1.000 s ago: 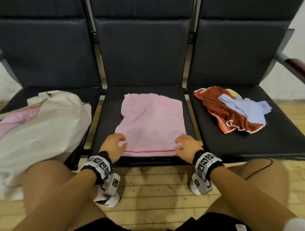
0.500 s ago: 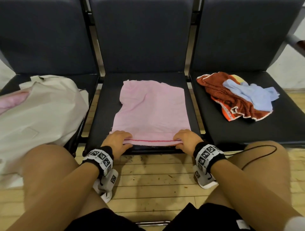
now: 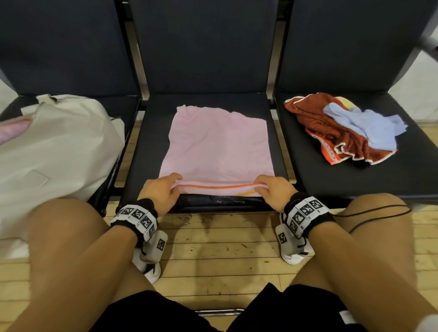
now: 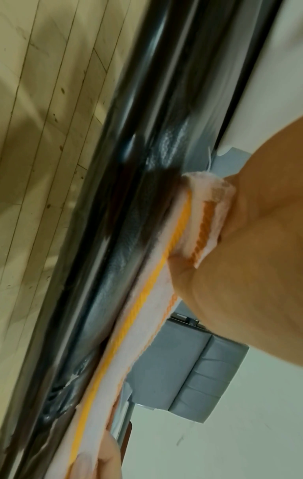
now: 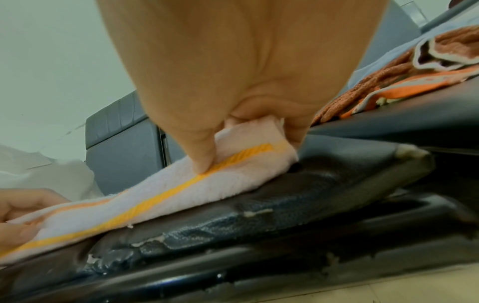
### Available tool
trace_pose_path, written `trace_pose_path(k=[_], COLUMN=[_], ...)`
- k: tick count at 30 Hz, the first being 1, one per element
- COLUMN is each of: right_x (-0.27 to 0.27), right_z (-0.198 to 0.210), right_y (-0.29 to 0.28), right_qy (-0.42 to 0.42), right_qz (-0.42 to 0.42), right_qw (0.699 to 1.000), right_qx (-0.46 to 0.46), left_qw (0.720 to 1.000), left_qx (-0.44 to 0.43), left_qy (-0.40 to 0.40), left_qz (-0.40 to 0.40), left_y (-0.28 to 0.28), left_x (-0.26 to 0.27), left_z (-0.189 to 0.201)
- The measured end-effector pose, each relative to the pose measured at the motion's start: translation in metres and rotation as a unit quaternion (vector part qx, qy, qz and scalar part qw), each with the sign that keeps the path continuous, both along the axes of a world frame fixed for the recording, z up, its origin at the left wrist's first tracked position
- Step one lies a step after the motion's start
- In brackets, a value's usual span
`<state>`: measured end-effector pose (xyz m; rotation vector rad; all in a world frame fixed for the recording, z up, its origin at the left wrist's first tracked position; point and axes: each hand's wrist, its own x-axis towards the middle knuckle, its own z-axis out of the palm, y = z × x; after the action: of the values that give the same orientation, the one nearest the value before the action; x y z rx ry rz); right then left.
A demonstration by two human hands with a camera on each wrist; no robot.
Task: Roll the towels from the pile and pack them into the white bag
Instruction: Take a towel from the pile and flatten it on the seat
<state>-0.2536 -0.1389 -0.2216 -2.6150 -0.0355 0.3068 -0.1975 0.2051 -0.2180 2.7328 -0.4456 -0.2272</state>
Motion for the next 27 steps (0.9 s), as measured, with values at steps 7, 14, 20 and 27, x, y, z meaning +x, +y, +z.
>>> trace_pose_path(k=[7,14,20,27], right_x=[0.000,-0.001,-0.011,-0.009], right_z=[0.003,0.011,0.003,0.002], right_y=[0.005,0.021,0.036,0.032], right_qy=[0.019,-0.115,-0.017,-0.005], right_qz=[-0.051,0.012,0.096,0.044], right_qw=[0.998,0.988,0.988,0.988], right_qx=[-0.016,-0.105,-0.123,-0.149], left_qw=[0.998,0.988,0.996,0.997], left_qx=[0.008,0.065,0.042,0.041], left_qy=[0.028,-0.138,-0.039,-0.031], left_qz=[0.050,-0.037,-0.073,-0.058], left_y=[-0.004,-0.022,-0.036,-0.026], left_x=[0.002,-0.007,-0.023,-0.016], left_z=[0.002,0.000,-0.014,-0.012])
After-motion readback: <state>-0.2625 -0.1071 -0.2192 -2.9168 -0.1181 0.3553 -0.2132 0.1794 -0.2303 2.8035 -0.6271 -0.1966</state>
